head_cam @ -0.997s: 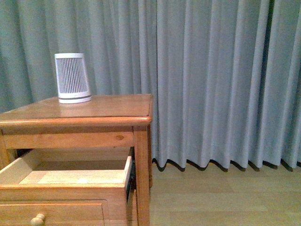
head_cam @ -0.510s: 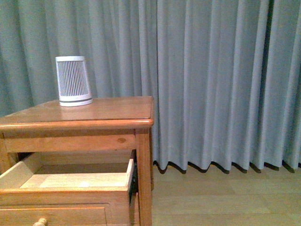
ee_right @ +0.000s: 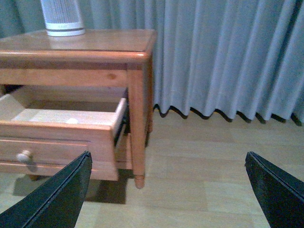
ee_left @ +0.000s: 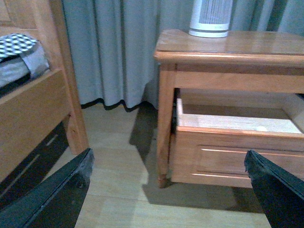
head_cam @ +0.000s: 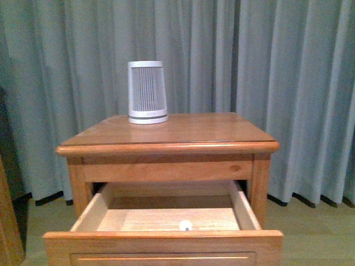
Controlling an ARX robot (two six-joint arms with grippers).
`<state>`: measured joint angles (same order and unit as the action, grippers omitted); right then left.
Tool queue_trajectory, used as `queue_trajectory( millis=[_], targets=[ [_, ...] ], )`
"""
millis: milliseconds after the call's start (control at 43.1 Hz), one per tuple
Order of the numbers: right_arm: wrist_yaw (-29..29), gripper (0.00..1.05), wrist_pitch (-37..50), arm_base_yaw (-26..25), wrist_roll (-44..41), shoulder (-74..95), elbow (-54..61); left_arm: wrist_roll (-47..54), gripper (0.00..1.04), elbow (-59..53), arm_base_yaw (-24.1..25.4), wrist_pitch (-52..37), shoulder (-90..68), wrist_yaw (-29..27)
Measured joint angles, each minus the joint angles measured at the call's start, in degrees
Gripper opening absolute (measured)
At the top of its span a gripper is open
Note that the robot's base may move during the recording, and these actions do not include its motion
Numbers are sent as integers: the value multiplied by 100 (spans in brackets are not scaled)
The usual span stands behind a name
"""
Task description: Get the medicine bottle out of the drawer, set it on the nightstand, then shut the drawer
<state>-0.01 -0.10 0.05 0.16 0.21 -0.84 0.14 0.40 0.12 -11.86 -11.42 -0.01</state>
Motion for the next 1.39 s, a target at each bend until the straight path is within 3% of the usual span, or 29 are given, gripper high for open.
queue_trajectory(
  millis=[417, 510, 603, 742, 904, 1066, 1390],
  targets=[
    [13, 98, -4, 2, 0, -2, 0, -2, 98, 0, -4, 4, 11, -13],
    [1460, 98, -374, 448, 382, 551, -186, -2, 98, 0, -7, 4, 11, -7],
    [2275, 98, 146, 490, 588, 1624, -321, -2, 98, 0, -7, 4, 11, -4],
    [2092, 98, 1274, 291, 675, 3276, -822, -2, 98, 0, -7, 4, 13, -2],
    [1943, 98, 1939, 205, 656, 4966, -1692, -2, 98, 0, -7, 4, 13, -2],
    [1823, 98, 1950, 271, 669, 6623, -2863, -2, 98, 0, -7, 4, 13, -2],
    [1781, 98, 1220, 1043, 890, 9720, -5584, -2, 98, 0, -7, 4, 13, -2]
  ],
)
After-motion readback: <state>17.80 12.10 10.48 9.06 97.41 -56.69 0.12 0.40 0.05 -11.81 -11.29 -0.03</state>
